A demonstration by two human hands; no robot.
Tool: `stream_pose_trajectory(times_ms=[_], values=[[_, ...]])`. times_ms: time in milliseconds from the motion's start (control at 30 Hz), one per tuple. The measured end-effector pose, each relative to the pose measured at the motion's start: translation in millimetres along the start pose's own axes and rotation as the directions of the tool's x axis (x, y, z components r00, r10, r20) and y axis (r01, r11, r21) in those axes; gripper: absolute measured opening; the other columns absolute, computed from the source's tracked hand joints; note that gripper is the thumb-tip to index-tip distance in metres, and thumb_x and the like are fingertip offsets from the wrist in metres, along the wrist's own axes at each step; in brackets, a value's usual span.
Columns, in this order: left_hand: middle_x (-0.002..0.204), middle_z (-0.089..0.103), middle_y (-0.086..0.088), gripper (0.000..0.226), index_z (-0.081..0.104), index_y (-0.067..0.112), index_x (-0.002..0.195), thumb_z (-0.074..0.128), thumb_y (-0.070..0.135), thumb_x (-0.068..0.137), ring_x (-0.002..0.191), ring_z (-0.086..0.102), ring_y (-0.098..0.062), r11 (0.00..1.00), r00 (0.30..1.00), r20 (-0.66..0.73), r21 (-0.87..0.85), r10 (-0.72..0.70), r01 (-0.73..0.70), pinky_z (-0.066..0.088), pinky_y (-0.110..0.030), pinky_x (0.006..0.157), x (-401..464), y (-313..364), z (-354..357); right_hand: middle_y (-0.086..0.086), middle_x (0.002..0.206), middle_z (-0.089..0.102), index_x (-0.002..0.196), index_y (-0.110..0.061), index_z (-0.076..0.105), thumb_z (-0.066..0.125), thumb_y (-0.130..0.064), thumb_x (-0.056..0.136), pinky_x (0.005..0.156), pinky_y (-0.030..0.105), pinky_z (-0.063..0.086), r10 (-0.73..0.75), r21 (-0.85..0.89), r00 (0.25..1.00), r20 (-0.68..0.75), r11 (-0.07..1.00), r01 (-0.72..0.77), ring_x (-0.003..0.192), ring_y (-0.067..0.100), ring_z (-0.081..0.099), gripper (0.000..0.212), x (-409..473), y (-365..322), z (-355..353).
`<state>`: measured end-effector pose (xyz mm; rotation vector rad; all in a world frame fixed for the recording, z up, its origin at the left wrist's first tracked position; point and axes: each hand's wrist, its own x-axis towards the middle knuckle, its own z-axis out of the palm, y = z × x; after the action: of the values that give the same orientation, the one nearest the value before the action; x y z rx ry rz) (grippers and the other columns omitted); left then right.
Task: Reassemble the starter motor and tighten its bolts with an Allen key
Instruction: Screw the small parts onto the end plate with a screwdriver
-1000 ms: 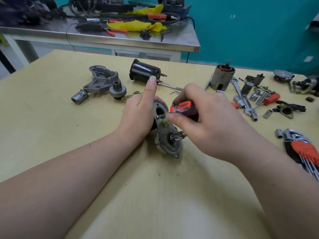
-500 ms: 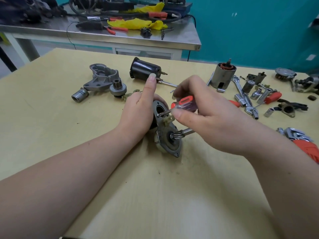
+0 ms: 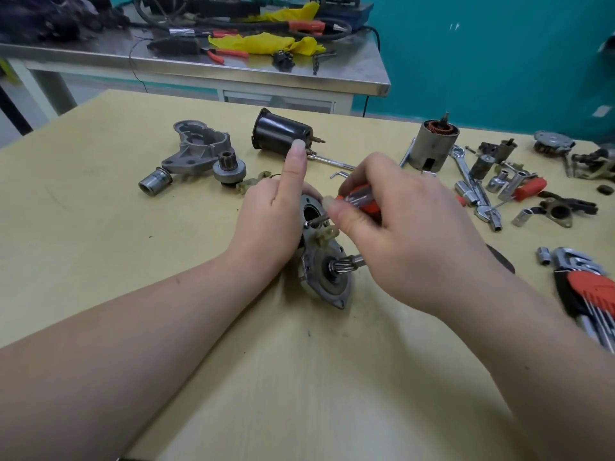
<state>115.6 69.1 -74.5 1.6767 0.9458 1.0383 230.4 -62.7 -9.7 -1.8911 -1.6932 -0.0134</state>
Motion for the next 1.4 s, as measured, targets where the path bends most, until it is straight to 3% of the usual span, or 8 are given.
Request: stream_pose_trajectory(times_ms=[133,267,367,467,567,800,1000,1400], values=[[0.060,0.071,0.005,0.081,0.080,0.034,0.064,0.025,0.084,0.096,0.067,0.067,-0.010,1.000,1.000,-0.001,-0.008,-0.013,0.013,0.051,-0.041,0.078,-0.7,-0.5,-0.9,-0.025,0.081,0.053,0.114,-0.034,0.056,0.045,-0.062,0.104,0.071,0.036,0.033,-0.013,-0.045,1.000,0.004,0.999,0.013,0.078,0.011,0.052,0.031,2.3,1.4,-1.9],[0.075,0.080,-0.003,0.083,0.083,0.029,0.069,0.028,0.086,0.096,0.084,0.077,-0.023,0.997,0.997,0.023,-0.039,-0.073,0.074,0.059,-0.054,0.095,2.1,-1.0,-1.8,-0.018,0.122,0.046,0.143,-0.029,0.047,0.046,-0.042,0.109,0.089,0.022,0.040,-0.109,0.071,0.985,0.131,0.992,0.100,0.106,-0.003,0.046,0.036,2.2,12.7,-8.3],[0.074,0.080,-0.003,0.082,0.082,0.029,0.067,0.029,0.085,0.096,0.081,0.076,-0.019,0.996,0.997,0.030,-0.047,-0.074,0.075,0.059,-0.051,0.094,1.6,-0.4,-1.2,-0.006,0.117,0.055,0.139,-0.017,0.059,0.062,-0.018,0.105,0.088,0.015,0.043,-0.219,0.071,0.975,0.024,0.974,0.217,0.103,0.007,0.056,0.034,0.3,18.1,-6.2],[0.072,0.079,0.004,0.081,0.082,0.031,0.067,0.028,0.084,0.097,0.074,0.072,-0.007,0.998,0.998,0.015,-0.015,-0.059,0.059,0.056,-0.040,0.084,1.2,-1.6,-1.7,0.006,0.109,0.063,0.121,-0.008,0.071,0.070,-0.013,0.101,0.080,0.034,0.051,-0.287,-0.027,0.957,-0.050,0.958,0.286,0.092,0.024,0.063,0.021,-2.0,20.5,-1.6],[0.069,0.076,0.019,0.079,0.081,0.038,0.066,0.025,0.082,0.098,0.074,0.067,0.006,1.000,1.000,-0.012,0.021,-0.023,0.024,0.050,-0.023,0.079,-0.3,-0.2,-1.0,0.010,0.104,0.063,0.112,-0.006,0.072,0.068,-0.014,0.101,0.071,0.045,0.052,-0.313,-0.088,0.948,-0.058,0.947,0.307,0.084,0.032,0.063,0.014,-2.7,15.1,-1.4],[0.053,0.065,0.009,0.081,0.080,0.037,0.065,0.023,0.087,0.091,0.057,0.058,-0.004,1.000,0.999,-0.028,0.016,-0.024,0.024,0.044,-0.037,0.070,-1.9,1.0,0.7,0.001,0.102,0.062,0.110,-0.019,0.058,0.029,-0.051,0.104,0.069,0.045,0.050,-0.115,-0.245,0.993,0.040,0.962,0.121,0.083,0.032,0.061,0.043,2.9,-11.2,-6.1],[0.067,0.077,-0.001,0.083,0.082,0.029,0.066,0.029,0.089,0.090,0.077,0.072,-0.023,0.994,0.995,0.021,-0.054,-0.094,0.095,0.058,-0.057,0.094,0.1,0.0,-0.7,-0.020,0.112,0.048,0.122,-0.041,0.038,0.044,-0.048,0.106,0.086,0.039,0.046,-0.059,-0.047,0.962,0.265,0.996,0.074,0.104,0.014,0.054,0.018,4.5,6.7,-20.4],[0.071,0.078,0.001,0.084,0.083,0.028,0.073,0.024,0.085,0.093,0.078,0.072,-0.012,1.000,1.000,-0.017,0.005,-0.013,0.013,0.054,-0.039,0.082,-4.2,0.3,3.7,-0.014,0.086,0.064,0.103,-0.032,0.053,0.028,-0.065,0.101,0.062,0.036,0.045,-0.001,-0.161,0.998,0.067,0.987,0.012,0.080,0.017,0.060,0.042,8.9,4.3,-14.4]])
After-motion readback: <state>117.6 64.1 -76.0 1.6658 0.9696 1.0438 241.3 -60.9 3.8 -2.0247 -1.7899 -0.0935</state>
